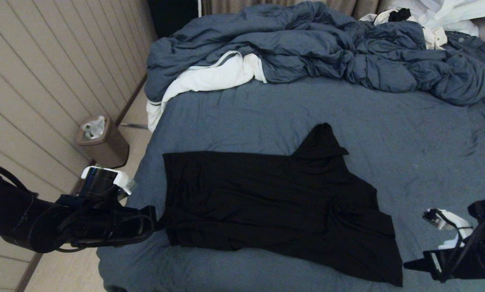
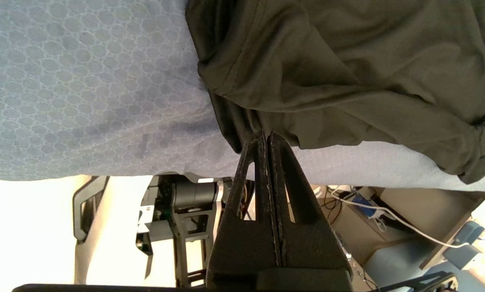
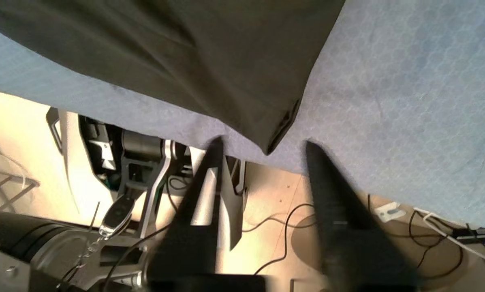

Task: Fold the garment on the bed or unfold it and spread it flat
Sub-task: Fold the black T-shirt

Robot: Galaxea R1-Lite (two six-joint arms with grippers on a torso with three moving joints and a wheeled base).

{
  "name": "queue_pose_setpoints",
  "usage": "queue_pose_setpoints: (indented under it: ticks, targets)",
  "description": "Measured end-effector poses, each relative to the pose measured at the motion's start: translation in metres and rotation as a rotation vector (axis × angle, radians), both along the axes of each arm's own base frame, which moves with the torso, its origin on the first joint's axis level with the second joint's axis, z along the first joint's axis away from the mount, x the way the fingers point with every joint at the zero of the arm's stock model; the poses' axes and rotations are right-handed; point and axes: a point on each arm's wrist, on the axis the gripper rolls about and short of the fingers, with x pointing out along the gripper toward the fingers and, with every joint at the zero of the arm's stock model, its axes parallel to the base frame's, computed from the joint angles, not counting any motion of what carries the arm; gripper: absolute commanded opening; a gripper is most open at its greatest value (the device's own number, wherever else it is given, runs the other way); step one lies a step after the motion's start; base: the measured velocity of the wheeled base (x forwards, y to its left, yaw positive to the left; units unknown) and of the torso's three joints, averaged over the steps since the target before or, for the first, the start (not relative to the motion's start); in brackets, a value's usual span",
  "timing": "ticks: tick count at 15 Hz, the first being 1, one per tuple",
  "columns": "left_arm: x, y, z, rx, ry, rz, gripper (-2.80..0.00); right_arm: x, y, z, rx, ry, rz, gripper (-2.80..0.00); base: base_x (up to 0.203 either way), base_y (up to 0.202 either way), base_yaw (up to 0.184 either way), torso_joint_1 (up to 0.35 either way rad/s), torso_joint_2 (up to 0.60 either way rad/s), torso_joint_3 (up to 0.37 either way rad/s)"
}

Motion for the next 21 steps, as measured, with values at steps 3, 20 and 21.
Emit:
queue_pose_setpoints:
  ticks: [3, 20, 21]
  targets:
    - [0.000, 0.000, 0.000, 0.000, 0.001, -0.001, -2.80, -0.004, -0.003, -0.002, 0.003, -0.001, -0.019, 0.00, 0.000, 0.000, 0.000, 0.000, 0.00, 0.000]
    - [0.000, 0.000, 0.000, 0.000, 0.003, 0.003, -2.80, 0.128, 0.093, 0.021, -0.034, -0.189, 0.064, -2.80, 0.000, 0.000, 0.000, 0.000, 0.00, 0.000]
    - [0.000, 0.000, 0.000, 0.000, 0.003, 0.003, -2.80, 0.130, 0.095, 0.019, -0.031, -0.183, 0.065, -2.80, 0.000, 0.000, 0.000, 0.000, 0.00, 0.000]
